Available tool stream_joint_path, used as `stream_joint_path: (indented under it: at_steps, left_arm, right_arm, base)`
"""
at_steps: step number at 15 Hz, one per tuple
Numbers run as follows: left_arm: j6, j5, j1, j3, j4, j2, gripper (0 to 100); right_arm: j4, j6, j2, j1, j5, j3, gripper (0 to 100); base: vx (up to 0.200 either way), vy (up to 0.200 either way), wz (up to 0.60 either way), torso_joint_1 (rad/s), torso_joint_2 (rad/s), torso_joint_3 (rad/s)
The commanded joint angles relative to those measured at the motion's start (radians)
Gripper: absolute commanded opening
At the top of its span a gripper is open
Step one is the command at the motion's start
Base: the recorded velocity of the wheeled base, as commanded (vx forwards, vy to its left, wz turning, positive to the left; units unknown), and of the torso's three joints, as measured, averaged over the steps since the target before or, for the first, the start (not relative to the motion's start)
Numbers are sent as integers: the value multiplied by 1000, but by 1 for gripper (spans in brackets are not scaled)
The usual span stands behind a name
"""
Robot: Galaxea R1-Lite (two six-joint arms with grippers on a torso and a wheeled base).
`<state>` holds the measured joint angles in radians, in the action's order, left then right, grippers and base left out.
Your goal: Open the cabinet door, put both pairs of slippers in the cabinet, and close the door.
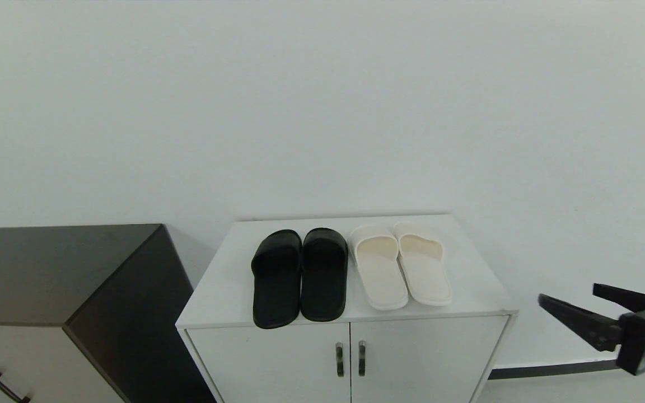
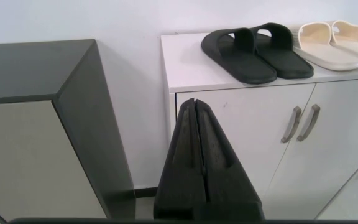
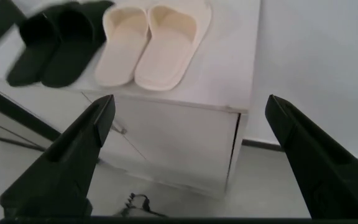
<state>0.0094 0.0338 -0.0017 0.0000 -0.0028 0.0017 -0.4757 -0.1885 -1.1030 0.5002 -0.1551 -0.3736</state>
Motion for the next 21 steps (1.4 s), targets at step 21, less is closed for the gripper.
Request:
stream_joint_path:
  at_steps: [21]
  left_arm:
    - [0, 0, 0, 0, 0, 0, 0]
  right_arm:
    - [-408, -12, -888, 294, -419, -455, 100]
  base:
    - [0, 0, 0, 0, 0, 0]
